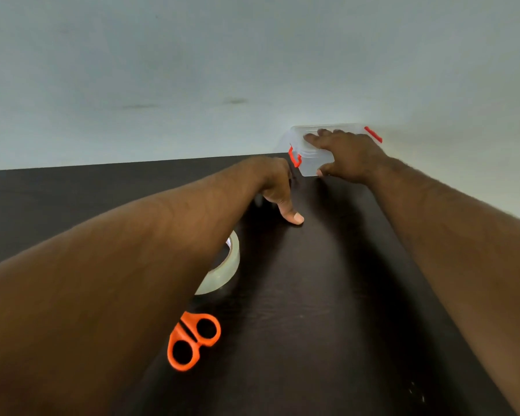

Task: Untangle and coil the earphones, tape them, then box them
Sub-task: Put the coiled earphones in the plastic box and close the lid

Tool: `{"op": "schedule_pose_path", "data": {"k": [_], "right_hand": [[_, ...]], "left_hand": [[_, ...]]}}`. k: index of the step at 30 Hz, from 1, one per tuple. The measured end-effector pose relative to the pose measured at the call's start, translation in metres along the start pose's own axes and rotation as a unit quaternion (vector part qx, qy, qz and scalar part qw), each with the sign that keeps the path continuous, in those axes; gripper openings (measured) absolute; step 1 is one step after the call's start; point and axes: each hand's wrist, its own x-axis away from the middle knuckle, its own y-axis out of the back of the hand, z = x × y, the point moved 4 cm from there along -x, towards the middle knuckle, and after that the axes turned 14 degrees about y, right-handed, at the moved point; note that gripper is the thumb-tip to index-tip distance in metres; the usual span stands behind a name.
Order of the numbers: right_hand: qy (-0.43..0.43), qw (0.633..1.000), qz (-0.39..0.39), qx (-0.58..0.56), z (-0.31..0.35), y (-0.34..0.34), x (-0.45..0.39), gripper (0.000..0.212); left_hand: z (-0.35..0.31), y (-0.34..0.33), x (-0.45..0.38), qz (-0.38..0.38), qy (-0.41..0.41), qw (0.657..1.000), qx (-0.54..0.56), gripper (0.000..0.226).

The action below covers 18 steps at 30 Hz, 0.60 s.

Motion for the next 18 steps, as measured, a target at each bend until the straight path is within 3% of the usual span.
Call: {"op": "schedule_pose_path", "data": {"k": [5,8,11,13,16,18], "right_hand": [[-0.011,1.0,0.006,-0.012,0.028,0.023,0.024,0.078],[0.004,1.0,0.003,0.003,0.069,0.052,0.06,0.077],[0.019,0.999,0.015,0.028,0.123,0.078,0.099,0.078],[0.025,0.998,0.005,0.05,0.165,0.093,0.13,0.079],[0.041,0.997,0.004,0.066,0.238,0.106,0.173,0.079],[0.058,0.995,0.027,0.071,0.293,0.107,0.201,0.078]], "left_hand": [[0.01,0.004,0.034,-0.011,-0.059,0.996,0.06,0.086],[0.034,0.005,0.065,-0.029,-0.067,0.984,0.162,0.06],[0.066,0.006,0.114,-0.119,-0.06,0.93,0.343,0.016],[0.094,-0.004,0.157,-0.13,-0.054,0.895,0.423,0.02],[0.137,-0.033,0.233,-0.095,-0.063,0.838,0.533,0.061],[0.168,-0.058,0.285,-0.068,-0.065,0.788,0.609,0.047]]}}
